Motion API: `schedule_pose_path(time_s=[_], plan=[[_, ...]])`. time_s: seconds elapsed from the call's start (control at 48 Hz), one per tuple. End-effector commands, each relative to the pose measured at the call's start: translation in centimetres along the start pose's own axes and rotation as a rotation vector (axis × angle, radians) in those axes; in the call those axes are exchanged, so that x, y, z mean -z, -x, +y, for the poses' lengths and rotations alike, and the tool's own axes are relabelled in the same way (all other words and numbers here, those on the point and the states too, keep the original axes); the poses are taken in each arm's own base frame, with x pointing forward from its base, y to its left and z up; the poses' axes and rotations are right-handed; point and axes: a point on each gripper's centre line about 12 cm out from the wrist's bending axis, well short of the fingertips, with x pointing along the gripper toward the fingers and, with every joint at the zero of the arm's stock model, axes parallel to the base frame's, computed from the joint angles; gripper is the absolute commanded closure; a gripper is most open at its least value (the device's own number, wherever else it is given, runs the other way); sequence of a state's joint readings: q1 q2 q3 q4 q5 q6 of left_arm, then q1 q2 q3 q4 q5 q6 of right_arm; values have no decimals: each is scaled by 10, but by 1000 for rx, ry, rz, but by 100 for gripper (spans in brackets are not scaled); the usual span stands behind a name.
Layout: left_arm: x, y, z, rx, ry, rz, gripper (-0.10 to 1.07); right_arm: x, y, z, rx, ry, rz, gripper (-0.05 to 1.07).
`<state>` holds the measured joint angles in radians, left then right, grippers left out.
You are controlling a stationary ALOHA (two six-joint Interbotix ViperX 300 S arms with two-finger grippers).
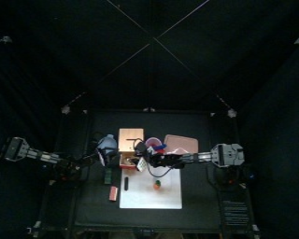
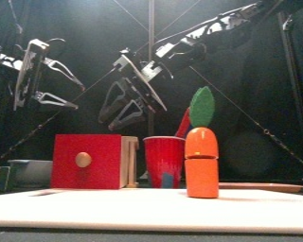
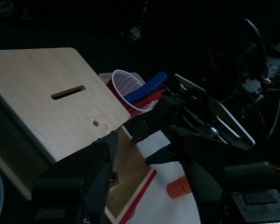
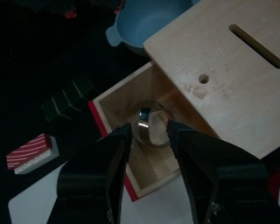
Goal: Close drawer
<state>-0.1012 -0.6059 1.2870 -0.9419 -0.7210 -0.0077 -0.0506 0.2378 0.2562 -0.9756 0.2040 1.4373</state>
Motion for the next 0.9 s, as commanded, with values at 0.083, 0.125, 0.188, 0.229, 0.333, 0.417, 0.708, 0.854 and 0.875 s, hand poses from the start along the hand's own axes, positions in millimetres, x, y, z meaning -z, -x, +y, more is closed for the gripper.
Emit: schedule_pose_path(time_s=[0.083,0.125,0.188,0.229,0.333,0.417,0.708,0.854,0.875], plan=[[-12,-5,-1,-22,27,-48,11,-27,30,29,-76,17,-79,26],[-19,-8,-1,-35,45,-70,11,-25,32,36,-90,25,-79,26],[-34,-14,-2,-62,77,-124,11,-20,36,48,-112,38,-74,26],[-42,-18,-1,-81,83,-149,11,-17,37,55,-127,47,-70,26],[-59,-32,6,-130,86,-167,12,-4,32,70,-150,74,-49,26],[-71,-48,14,-186,106,-131,14,5,23,72,-146,92,-29,27],[-105,-106,65,-382,156,2,59,18,6,71,-129,137,-5,44],[-111,-125,84,-431,130,25,79,22,1,69,-121,140,3,59],[-111,-127,86,-434,127,30,79,22,0,69,-121,141,4,61]])
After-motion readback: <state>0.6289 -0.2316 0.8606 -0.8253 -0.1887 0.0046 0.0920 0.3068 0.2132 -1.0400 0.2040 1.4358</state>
